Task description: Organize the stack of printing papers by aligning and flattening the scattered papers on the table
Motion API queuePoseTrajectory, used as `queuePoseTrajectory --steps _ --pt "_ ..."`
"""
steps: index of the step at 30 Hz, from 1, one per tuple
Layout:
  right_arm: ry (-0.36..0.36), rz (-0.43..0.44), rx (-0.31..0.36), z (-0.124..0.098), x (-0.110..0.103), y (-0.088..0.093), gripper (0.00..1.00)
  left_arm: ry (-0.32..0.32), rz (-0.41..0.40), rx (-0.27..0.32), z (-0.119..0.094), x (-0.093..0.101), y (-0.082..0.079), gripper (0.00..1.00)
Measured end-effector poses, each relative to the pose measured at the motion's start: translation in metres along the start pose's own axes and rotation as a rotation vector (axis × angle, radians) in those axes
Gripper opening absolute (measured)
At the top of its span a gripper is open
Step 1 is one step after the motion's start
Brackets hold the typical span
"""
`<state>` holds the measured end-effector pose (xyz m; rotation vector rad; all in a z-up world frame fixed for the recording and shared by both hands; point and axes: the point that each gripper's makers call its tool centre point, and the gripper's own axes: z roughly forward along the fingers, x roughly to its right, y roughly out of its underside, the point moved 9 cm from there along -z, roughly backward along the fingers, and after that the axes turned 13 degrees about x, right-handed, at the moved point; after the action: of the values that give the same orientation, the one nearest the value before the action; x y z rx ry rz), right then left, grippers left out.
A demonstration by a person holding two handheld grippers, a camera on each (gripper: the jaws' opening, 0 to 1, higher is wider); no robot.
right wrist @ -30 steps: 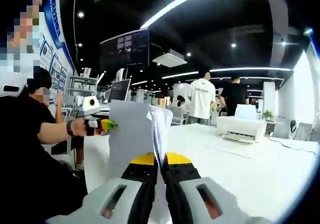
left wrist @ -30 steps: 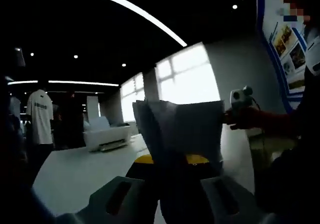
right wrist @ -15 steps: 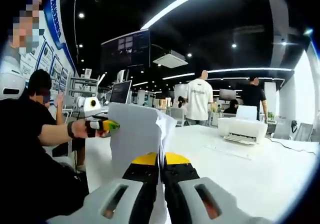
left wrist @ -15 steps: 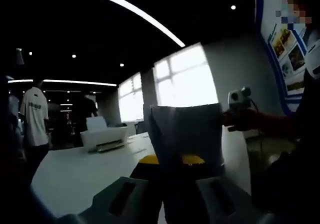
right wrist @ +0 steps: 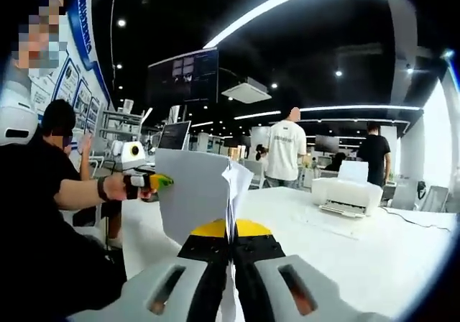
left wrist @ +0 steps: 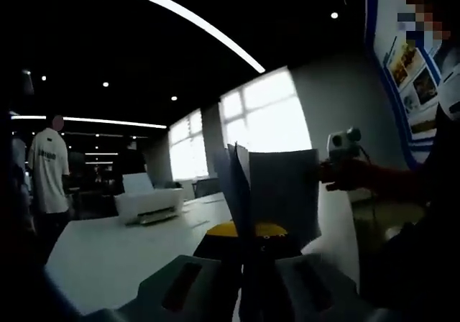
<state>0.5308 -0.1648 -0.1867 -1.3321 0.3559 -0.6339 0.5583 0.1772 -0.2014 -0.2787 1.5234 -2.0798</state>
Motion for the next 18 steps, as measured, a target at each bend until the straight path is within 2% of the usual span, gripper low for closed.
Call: queuePoseTrajectory --steps 3,6,9,15,18 --pt "0.006 -0.004 -0.041 -0.002 -0.001 0.011 0.00 -0.002 -0.012 -0.025 -0.005 0.001 0.015 0.07" --pt "0.006 0.031 -0.014 -0.004 0.001 0.011 0.00 -0.019 -0.077 0.010 -0.007 0.002 0.015 0.07" --pt "0.008 0.037 -0.015 -0.003 0.002 0.008 0.00 -0.020 -0.115 0.006 -0.005 0.001 0.012 0.06" --pt "-0.007 0.015 0.005 -0.004 -0.003 -0.007 0.00 -0.012 -0.111 0.019 -0.003 0.003 -0.003 0.06" --pt "-0.010 0.031 0.012 -0.007 -0.007 -0.016 0.00 0.000 -0.142 0.027 -0.002 0.008 -0.011 0.06"
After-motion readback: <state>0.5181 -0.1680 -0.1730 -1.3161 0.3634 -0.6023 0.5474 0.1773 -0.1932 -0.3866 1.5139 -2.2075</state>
